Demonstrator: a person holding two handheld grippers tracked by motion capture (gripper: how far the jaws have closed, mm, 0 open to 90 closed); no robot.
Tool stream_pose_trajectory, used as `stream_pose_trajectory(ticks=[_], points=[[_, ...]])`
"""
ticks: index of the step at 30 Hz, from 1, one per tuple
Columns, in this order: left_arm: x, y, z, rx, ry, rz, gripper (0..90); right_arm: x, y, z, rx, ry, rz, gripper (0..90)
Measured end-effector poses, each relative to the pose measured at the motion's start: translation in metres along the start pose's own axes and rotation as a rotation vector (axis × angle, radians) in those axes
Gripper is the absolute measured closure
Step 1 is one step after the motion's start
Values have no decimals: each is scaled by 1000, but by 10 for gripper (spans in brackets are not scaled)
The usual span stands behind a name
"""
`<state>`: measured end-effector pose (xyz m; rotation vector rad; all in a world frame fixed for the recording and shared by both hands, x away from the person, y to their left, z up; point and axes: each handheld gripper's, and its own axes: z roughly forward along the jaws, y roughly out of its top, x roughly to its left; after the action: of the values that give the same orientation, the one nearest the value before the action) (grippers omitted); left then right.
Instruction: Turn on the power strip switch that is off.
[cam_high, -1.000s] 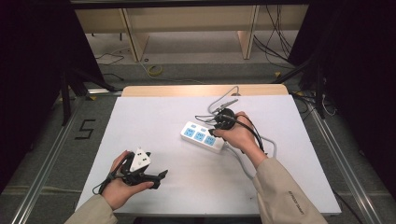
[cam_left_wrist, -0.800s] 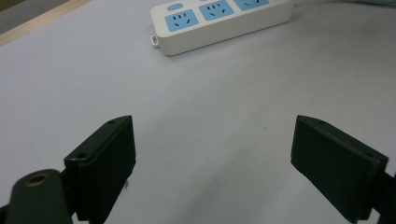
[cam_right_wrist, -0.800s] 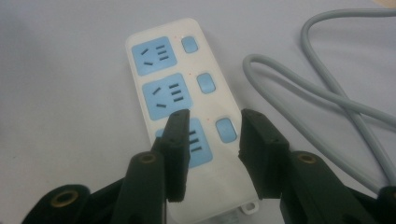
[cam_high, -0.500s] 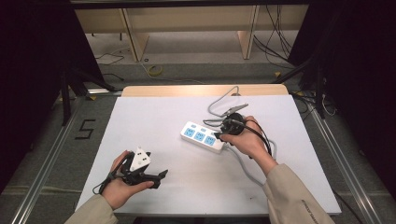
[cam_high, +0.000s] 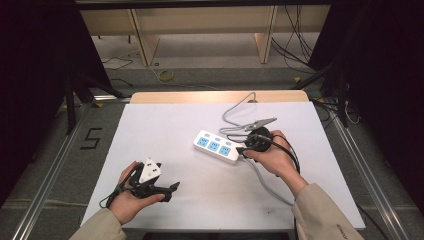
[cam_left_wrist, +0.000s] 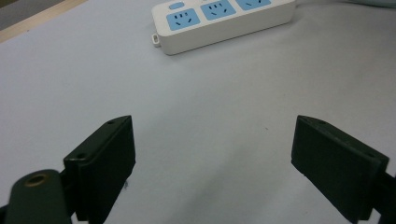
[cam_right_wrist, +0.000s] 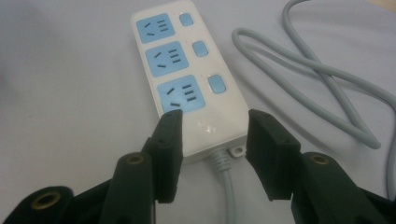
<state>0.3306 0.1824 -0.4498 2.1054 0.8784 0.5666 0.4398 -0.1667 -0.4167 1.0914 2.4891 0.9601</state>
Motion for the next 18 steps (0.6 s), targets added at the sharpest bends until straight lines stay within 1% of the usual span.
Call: stream_pose_trajectory(ticks=[1, 3, 7, 10, 15, 18], points=[[0, 0, 0, 0, 0, -2, 133, 0, -3, -3, -2, 2, 9, 557], [0, 0, 0, 1, 0, -2, 133, -1, -5, -4, -5, 2, 11, 557], [0, -1, 0, 2, -1, -5, 132, -3, -17, -8, -12, 3, 19, 550], [0, -1, 0, 4, -2, -6, 132, -4, -21, -11, -15, 4, 26, 546], [0, -1, 0, 6, -1, -7, 132, -5, -31, -18, -39, -3, 40, 522], [0, -2, 0, 8, -3, -12, 131, -6, -36, -24, -60, 0, 48, 491]])
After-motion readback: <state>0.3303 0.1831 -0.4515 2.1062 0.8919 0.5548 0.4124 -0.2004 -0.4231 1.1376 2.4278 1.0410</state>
